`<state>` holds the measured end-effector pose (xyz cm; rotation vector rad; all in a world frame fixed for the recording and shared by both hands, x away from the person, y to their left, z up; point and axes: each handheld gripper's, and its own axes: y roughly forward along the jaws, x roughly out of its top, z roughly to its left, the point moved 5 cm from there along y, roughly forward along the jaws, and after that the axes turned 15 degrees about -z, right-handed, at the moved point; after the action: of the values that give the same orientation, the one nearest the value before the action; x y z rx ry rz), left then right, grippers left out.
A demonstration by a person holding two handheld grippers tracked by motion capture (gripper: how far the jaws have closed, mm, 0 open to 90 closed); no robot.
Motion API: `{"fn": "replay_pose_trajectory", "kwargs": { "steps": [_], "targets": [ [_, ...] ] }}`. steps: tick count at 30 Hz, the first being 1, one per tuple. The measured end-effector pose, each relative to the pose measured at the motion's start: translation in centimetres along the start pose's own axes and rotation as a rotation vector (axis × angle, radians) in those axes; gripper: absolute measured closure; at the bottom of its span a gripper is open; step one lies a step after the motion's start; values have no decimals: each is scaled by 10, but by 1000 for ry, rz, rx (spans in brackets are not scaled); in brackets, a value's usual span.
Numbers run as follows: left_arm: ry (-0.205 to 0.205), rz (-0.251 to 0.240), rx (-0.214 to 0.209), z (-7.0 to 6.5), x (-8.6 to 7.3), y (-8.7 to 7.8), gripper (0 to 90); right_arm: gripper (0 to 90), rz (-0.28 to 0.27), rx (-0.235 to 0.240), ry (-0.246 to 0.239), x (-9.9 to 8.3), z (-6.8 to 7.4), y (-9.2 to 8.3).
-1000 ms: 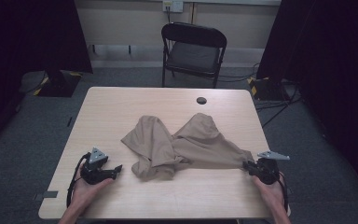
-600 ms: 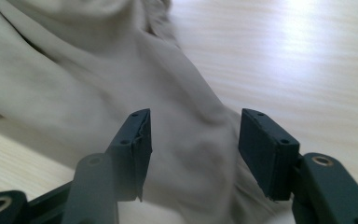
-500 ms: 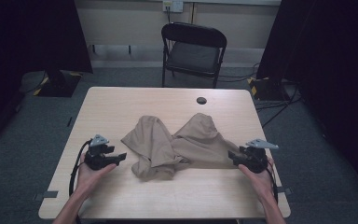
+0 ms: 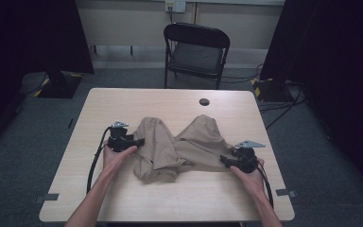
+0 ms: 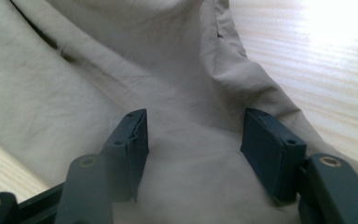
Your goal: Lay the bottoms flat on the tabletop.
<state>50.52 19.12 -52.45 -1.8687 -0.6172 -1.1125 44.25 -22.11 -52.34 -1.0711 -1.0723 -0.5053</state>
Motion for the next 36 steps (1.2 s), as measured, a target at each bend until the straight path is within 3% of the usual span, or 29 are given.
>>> {"fn": "replay_pose_trajectory", "kwargs": {
  "steps": [1, 3, 4, 5, 11, 15, 17, 19, 22, 24, 28, 30, 33, 36],
  "targets": [
    [14, -2, 7, 0, 1, 1, 464, 406, 0, 0, 0, 0, 0, 0],
    [27, 3, 6, -2, 1, 3, 655, 405, -1, 3, 6, 0, 0, -1],
    [10, 11, -18, -3, -1, 2, 711, 406, 0, 3, 8, 0, 0, -1],
    [-3, 11, -36, -3, -1, 1, 847, 405, 2, 2, 1, -1, 0, -1],
    [40, -32, -139, -17, 10, -29, 891, 406, 6, 1, 4, -1, -1, -2],
    [81, -100, -207, -37, 18, -65, 892, 406, 13, -4, 7, -2, -2, -1],
    [85, -132, -235, -45, 20, -80, 892, 406, 16, -10, -1, -2, -1, -1],
    [63, -175, -270, -55, 21, -95, 892, 406, 18, -11, -1, -2, -1, -1],
    [64, -204, -311, -69, 17, -114, 892, 406, 29, -20, -5, -3, -4, -3],
    [81, -187, -328, -78, 7, -121, 892, 406, 27, -20, -5, -3, -4, -4],
    [55, -119, -399, -92, -24, -126, 892, 412, 25, -29, -27, -8, -7, -11],
    [84, -72, -404, -98, -39, -125, 892, 414, 23, -35, -37, -11, -9, -17],
    [82, -5, -426, -105, -60, -118, 891, 410, 40, -49, -40, -14, -14, -25],
    [76, 19, -427, -107, -65, -114, 861, 407, 38, -54, -48, -17, -15, -31]
  ]
}}
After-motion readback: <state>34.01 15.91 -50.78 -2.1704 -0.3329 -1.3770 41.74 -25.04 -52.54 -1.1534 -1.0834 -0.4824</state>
